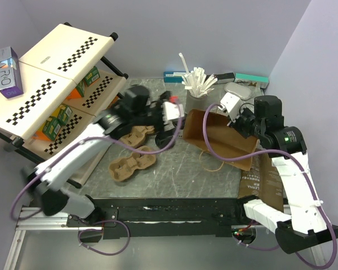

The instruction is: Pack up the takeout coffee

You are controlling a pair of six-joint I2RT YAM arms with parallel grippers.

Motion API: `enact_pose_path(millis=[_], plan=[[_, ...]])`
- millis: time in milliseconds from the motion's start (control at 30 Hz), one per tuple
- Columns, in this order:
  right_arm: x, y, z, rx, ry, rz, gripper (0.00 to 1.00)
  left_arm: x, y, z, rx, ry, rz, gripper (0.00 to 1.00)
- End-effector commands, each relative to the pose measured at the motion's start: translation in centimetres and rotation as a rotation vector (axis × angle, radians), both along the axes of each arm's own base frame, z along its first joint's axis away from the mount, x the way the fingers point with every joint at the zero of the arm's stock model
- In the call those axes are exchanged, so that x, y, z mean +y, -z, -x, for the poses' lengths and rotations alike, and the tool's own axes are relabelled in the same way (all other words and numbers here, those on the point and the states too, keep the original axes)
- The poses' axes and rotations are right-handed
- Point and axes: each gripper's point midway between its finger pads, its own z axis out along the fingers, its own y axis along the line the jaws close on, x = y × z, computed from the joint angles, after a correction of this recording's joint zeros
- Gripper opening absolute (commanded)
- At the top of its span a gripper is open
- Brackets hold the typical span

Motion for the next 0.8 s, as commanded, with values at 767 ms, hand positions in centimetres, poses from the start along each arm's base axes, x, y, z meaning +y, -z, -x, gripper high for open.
enact_pose_path(millis=[767], plan=[[0.4,-2.9,-1.0,-0.057,0.091,-0.131,0.0,19.5,21.4,2.7,0.578,-0.58,-0.582,0.66]])
